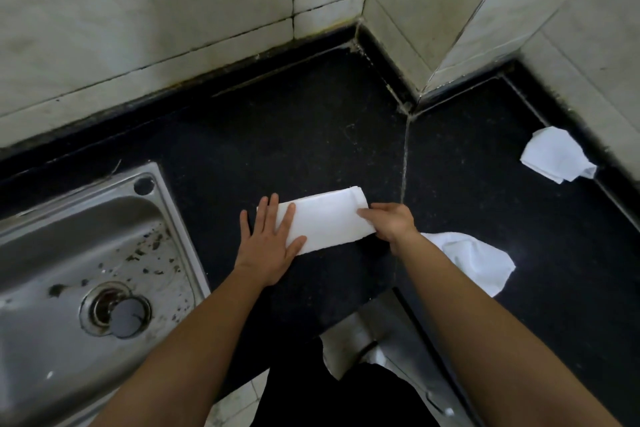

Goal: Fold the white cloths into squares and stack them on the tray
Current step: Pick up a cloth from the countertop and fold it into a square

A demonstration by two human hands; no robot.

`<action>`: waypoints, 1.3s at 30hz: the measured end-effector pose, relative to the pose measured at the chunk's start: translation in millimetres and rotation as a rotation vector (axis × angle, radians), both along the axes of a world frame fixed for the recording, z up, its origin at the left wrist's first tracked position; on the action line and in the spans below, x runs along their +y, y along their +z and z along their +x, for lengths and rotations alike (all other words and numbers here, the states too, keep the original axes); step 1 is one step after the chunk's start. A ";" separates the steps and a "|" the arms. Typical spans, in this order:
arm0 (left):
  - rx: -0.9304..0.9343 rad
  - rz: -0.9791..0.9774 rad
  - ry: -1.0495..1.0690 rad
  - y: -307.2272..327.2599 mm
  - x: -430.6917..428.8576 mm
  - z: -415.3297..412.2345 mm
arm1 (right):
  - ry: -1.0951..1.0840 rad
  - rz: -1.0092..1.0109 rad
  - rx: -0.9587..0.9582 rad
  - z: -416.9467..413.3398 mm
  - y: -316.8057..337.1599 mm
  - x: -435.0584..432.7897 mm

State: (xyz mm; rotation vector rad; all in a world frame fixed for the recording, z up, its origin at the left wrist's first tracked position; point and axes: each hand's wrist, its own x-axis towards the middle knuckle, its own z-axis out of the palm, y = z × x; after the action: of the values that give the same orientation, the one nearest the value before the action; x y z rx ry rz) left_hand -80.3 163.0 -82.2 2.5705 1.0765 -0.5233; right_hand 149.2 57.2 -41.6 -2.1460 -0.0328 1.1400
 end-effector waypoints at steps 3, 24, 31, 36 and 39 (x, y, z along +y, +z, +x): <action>-0.024 -0.066 0.010 2.5 1.2 0.0 | -0.006 0.096 0.027 -1.9 7.4 -2.4; -0.072 -0.045 0.159 15.3 35.5 -67.3 | 0.935 0.168 -0.370 -138.9 -0.7 64.3; -0.169 -0.118 0.247 25.2 33.1 -62.0 | 1.068 0.254 -0.836 -98.9 -4.0 29.0; 0.046 -0.082 0.099 29.8 36.9 -55.4 | 1.609 -0.057 -0.889 -73.9 -16.8 30.8; 0.125 -0.008 0.028 23.3 38.3 -54.3 | 1.673 -0.185 -0.860 -66.9 -23.2 36.0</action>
State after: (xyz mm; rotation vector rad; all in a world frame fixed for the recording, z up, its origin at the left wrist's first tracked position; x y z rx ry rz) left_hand -134.6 201.3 -58.8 2.5410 1.1471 -0.6879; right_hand 82.3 93.2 -64.8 -2.3743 -2.4783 0.7240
